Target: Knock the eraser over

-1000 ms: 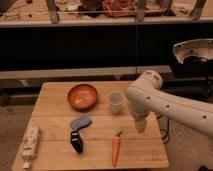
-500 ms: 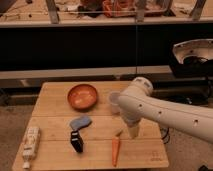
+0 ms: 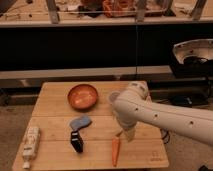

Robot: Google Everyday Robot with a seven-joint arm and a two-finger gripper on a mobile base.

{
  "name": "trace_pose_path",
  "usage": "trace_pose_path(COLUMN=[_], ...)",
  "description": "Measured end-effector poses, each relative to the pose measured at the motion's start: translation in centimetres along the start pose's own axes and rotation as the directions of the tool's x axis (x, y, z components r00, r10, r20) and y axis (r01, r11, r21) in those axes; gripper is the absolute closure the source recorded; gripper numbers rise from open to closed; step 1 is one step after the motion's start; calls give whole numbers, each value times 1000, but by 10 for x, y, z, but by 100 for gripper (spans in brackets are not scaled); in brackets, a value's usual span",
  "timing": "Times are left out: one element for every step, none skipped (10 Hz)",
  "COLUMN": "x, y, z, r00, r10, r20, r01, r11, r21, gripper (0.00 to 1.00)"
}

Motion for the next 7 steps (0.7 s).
trace_pose_path(x=[-3,-7,-11,-18,-22,-27,-29], y=[1,1,1,0,-1,1,1], z=[2,4,6,9,11,15,16], r00=[1000,1000,999,999,998,998,997], r10=[-5,-18,-30,-45,-54,-61,-66], r20=[3,11,14,21,27,35,38], r01=[5,18,30,45,54,61,66], r11=[1000,1000,1000,999,999,998,998], r21=[0,2,3,3,3,3,4], gripper=[20,20,20,20,20,20,20])
